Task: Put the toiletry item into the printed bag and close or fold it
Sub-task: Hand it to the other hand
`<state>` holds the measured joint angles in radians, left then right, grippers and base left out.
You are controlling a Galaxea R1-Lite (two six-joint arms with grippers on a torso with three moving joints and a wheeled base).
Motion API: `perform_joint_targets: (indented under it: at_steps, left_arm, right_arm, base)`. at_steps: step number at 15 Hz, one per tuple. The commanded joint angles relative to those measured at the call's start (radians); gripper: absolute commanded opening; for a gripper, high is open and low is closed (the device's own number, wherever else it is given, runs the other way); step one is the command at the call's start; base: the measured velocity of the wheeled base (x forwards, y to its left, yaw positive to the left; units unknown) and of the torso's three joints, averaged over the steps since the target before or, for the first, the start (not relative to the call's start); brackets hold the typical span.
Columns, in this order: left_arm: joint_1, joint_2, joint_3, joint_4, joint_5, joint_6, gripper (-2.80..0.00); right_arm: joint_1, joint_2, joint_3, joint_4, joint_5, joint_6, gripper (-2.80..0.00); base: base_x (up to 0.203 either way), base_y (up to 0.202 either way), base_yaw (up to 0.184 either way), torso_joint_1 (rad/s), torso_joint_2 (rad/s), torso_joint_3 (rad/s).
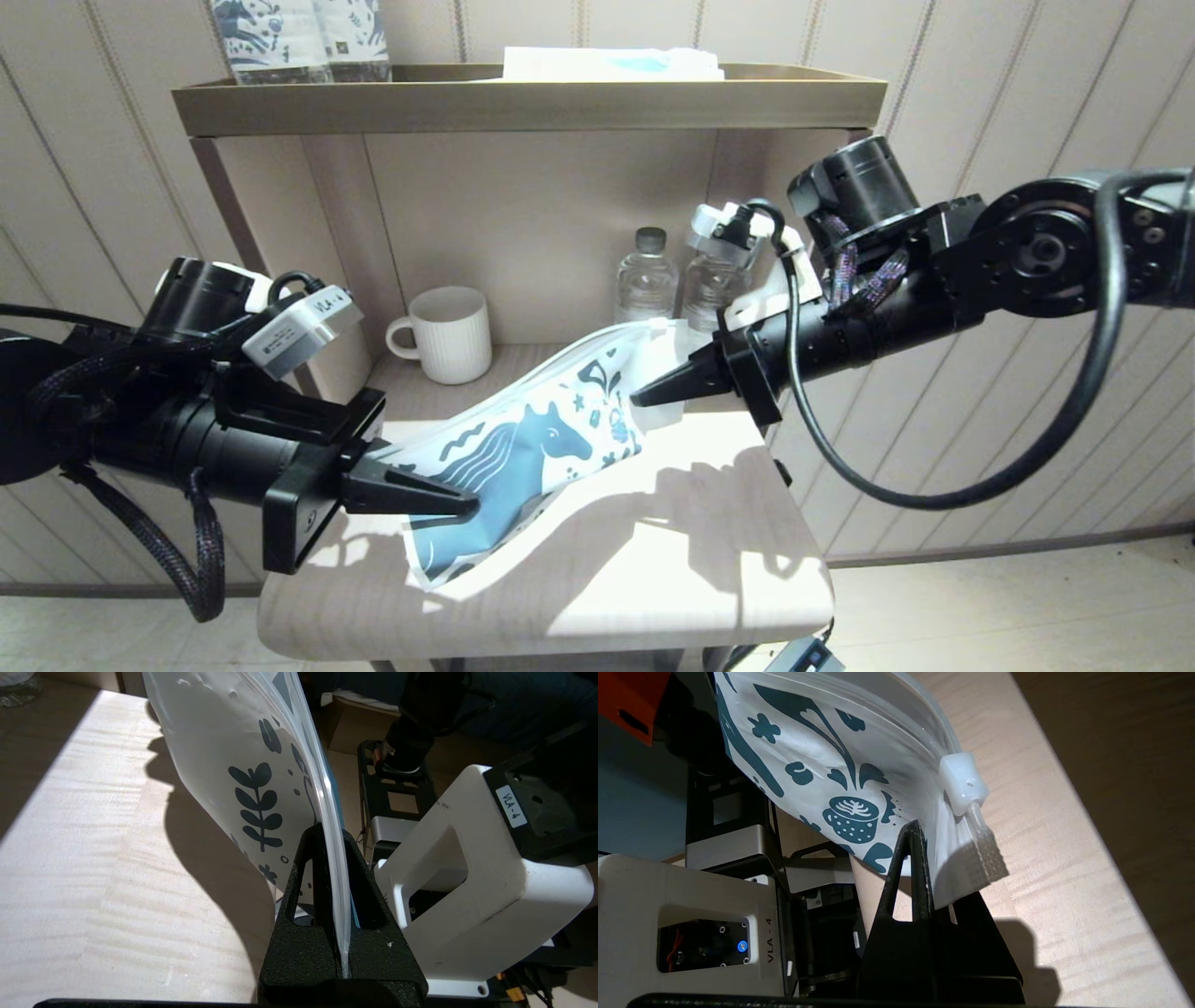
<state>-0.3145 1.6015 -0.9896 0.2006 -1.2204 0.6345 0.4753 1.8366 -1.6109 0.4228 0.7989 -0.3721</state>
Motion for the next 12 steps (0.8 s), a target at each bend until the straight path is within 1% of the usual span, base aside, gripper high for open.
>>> perform_joint_targets:
  at_steps: [1, 9, 10, 12]
  left_arm:
    - [0.000, 0.004, -0.004, 0.000, -0.006, 0.004, -2.80]
    - [0.000, 0.011, -0.017, -0.001, 0.004, -0.006, -2.80]
    - [0.000, 0.011, -0.011, -0.006, 0.006, 0.005, 0.00]
    - [0.000, 0.011, -0.025, -0.001, 0.005, -0.008, 0.00]
  right_arm:
    - [0.000, -0.005, 0.005, 0.002, 0.005, -0.004, -2.80]
    - [-0.003, -0.007, 0.005, 0.001, 0.005, -0.005, -2.80]
    - [-0.003, -0.008, 0.006, 0.001, 0.005, -0.005, -2.80]
    - [-0.006, -0.007, 0.008, 0.001, 0.005, -0.005, -2.80]
  base:
    - [0.000, 0.000, 0.000, 0.000, 0.00, 0.000]
    - [0.000, 0.000, 0.000, 0.000, 0.00, 0.000]
    - [0.000, 0.000, 0.000, 0.000, 0.00, 0.000]
    - [0.000, 0.000, 0.000, 0.000, 0.00, 0.000]
